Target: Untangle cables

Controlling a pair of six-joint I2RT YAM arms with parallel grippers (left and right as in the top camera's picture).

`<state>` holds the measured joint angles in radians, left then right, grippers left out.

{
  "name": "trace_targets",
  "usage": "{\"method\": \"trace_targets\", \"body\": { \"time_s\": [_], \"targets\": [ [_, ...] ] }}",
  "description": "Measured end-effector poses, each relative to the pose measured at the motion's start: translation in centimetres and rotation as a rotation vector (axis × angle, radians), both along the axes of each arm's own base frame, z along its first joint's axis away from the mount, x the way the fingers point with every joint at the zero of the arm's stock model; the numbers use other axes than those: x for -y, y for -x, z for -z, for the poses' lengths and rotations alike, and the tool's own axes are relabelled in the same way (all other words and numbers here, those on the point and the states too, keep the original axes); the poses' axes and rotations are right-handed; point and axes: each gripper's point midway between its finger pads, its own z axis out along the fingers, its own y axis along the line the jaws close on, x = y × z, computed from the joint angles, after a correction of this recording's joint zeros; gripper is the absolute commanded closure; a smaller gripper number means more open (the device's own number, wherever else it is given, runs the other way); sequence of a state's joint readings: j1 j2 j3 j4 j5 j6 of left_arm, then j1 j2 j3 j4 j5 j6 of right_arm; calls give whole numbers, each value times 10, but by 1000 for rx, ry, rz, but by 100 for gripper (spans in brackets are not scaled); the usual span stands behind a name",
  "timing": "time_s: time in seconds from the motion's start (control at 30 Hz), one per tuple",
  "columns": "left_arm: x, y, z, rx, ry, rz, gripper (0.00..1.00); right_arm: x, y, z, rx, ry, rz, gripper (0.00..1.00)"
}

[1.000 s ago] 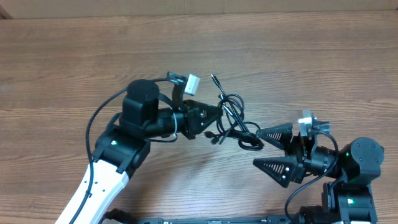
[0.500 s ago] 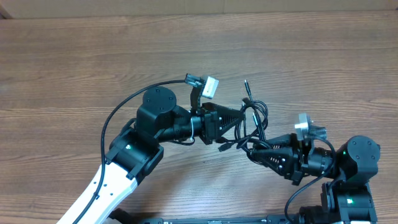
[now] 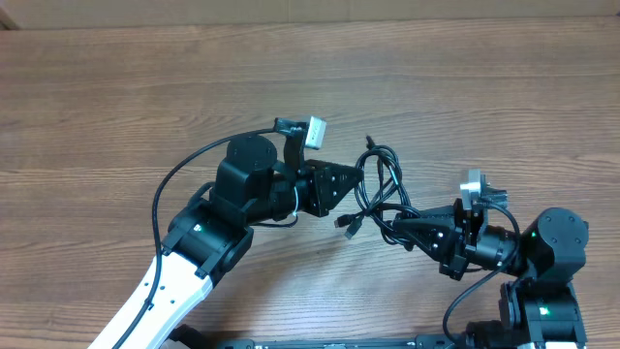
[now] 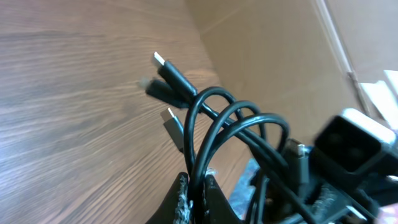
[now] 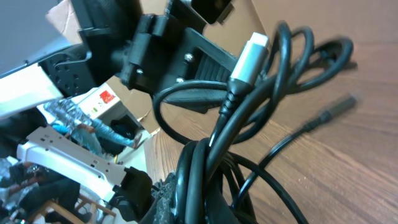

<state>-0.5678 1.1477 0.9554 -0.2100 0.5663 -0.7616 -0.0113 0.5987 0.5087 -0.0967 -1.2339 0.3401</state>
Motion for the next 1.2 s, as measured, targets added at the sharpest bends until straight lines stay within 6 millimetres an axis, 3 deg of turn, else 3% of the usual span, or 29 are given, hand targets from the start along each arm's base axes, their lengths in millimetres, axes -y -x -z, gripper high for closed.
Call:
{"method": "trace_targets", "body": {
  "time_s": [0.43,0.57,0.67,0.83,0.9,0.97,1.03,1.2],
  "targets": [
    [-17,-2,29,-138,-99,-119,96,-3,8,-10,76,-6,-71,96],
    [-31,-2,41,-256,-129,-241,96,-4,10,-10,74,-7,-83,96],
    [-63,-24,59,-348,-153,-472,96,-6,23,-14,104,-10,-144,96],
    [-66,-29,58,-436,-83,-556,96,-7,29,-15,108,-12,-172,96],
    [-61,-30,53,-412,-72,-527,76,-7,29,-15,108,-12,-174,96],
    [-54,-29,45,-349,-73,-456,34,-7,29,-15,109,-12,-175,96],
    [-48,-27,41,-300,-81,-390,23,-7,29,-14,108,-12,-175,96],
    [-47,-24,28,-234,-46,-238,22,-7,29,-15,108,-12,-175,96]
  ]
}}
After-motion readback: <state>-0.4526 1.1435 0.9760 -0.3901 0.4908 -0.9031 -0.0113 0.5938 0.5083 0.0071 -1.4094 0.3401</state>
